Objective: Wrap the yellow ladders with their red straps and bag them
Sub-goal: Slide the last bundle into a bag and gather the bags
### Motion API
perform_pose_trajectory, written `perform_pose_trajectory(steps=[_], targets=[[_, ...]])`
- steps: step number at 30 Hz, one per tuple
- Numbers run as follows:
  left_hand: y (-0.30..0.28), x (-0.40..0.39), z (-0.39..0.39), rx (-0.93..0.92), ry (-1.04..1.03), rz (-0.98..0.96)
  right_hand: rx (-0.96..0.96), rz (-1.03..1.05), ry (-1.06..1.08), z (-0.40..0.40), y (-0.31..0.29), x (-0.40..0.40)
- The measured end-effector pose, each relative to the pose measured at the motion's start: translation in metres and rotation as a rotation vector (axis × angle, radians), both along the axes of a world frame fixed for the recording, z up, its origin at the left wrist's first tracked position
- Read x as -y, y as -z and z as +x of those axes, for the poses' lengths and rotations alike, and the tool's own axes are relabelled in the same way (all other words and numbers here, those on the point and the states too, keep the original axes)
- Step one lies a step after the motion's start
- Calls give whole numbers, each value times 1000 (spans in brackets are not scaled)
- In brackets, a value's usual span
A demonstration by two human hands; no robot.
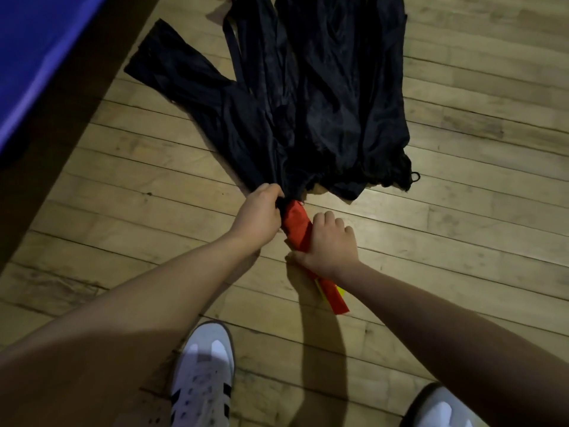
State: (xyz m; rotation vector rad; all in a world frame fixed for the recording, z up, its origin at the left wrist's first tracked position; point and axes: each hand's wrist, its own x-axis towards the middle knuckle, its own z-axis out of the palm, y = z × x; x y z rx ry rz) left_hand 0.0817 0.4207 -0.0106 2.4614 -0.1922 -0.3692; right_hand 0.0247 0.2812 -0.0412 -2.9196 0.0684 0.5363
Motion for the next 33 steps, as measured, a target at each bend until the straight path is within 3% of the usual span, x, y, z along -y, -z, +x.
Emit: perform_pose_trajectory(steps=[4, 9, 12, 18, 21, 26, 33], targets=[[-2, 9, -6, -45, 6, -2, -47, 7, 38, -23, 5, 9], [-4, 12, -8, -138, -26, -17, -33, 545, 255, -15, -1, 9], [-7, 6, -9, -190, -62, -72, 8, 686, 280, -1, -4, 2], [-2, -18, -23, -200, -115, -98, 134, 940, 537, 22, 0, -22], [7, -27, -31, -215, -16, -26, 145, 887, 494, 24, 2, -25], [22, -18, -43, -184, 156, 220, 128, 546, 213, 31, 8, -11], [30, 19, -60, -37, 278, 610, 140, 438, 85, 29, 8, 7]])
